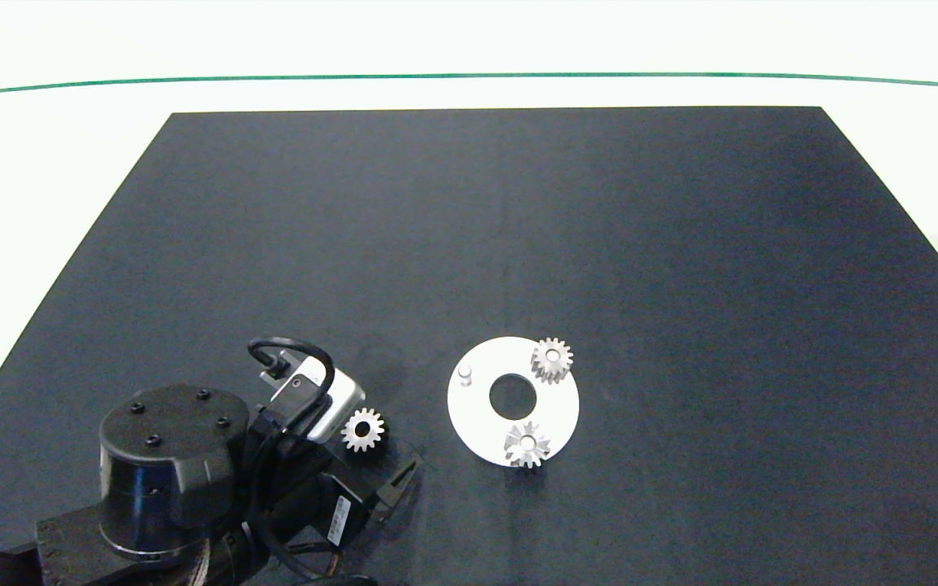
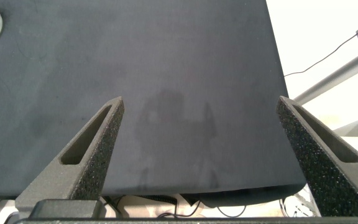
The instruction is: Install three planetary gears onto the carrier pins
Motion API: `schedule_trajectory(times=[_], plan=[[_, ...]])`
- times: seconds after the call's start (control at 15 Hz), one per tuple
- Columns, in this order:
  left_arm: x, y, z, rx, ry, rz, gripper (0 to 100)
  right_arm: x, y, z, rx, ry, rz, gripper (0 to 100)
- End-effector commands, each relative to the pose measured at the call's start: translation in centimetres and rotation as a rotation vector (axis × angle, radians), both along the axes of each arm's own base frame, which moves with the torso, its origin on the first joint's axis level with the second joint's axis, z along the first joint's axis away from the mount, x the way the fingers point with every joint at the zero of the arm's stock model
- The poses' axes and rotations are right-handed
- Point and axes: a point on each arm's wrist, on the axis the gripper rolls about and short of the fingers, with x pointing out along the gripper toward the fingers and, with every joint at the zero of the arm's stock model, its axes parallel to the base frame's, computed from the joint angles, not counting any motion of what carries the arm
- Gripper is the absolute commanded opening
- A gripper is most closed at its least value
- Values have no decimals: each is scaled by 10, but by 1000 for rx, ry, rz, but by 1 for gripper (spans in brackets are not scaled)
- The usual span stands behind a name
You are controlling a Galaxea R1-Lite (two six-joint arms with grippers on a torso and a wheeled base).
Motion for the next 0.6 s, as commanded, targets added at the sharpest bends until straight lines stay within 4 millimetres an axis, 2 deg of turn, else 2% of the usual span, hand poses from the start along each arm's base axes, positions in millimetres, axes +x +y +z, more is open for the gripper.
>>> schedule_trajectory(times=[0.07,0.6], plan=[[5,-4,-6,15,13,2,98,0,0,-1,-2,4,2,100],[13,3,-10,29,28,38,82,1,-1,-2,-3,8,5,100]])
